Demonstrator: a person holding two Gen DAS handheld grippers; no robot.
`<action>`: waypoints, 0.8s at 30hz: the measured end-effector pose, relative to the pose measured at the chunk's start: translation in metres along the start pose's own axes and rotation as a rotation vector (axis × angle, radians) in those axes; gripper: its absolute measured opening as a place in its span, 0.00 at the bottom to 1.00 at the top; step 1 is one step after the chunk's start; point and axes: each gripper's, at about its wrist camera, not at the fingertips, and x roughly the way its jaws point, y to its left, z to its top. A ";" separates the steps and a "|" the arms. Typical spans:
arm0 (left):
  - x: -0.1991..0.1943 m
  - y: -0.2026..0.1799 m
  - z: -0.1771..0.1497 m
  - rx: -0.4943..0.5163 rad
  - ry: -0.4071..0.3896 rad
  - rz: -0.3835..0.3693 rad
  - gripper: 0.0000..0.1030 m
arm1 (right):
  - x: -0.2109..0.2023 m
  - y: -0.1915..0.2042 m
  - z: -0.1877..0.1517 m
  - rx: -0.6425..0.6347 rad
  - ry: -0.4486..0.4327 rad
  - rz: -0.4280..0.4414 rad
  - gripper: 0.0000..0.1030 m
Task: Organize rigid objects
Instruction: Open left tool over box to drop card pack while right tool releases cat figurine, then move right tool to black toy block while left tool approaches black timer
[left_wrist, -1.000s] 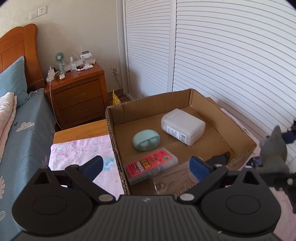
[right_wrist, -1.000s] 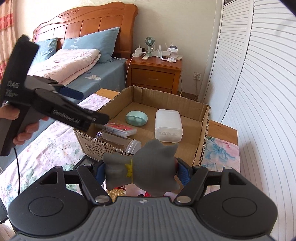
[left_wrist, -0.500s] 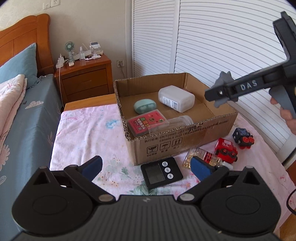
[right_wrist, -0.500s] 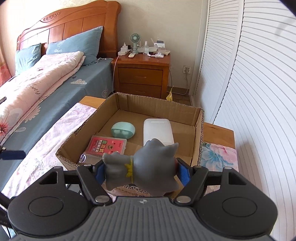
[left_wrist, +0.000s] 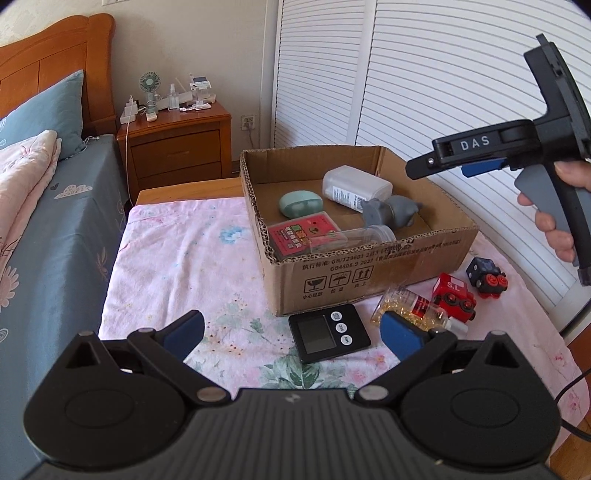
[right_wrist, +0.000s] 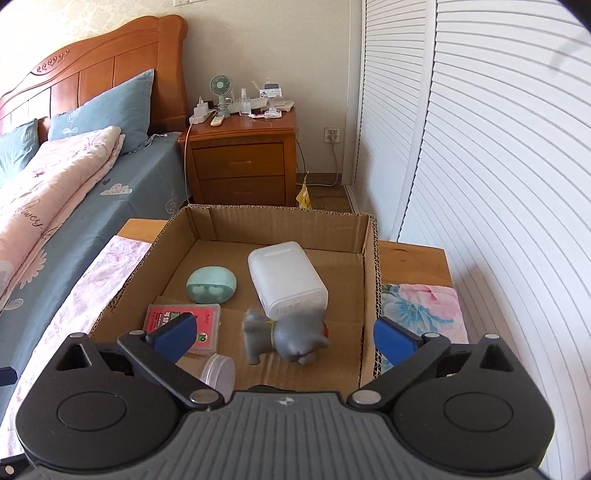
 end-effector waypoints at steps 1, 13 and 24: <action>0.000 0.000 0.000 -0.001 0.001 -0.001 0.98 | -0.002 0.000 -0.002 0.001 0.002 -0.001 1.00; -0.004 -0.004 -0.003 0.006 0.004 0.008 0.98 | -0.022 0.004 -0.024 -0.017 -0.011 -0.022 1.00; 0.003 -0.007 -0.009 0.008 0.001 0.012 0.98 | -0.024 -0.022 -0.081 0.032 -0.003 -0.234 1.00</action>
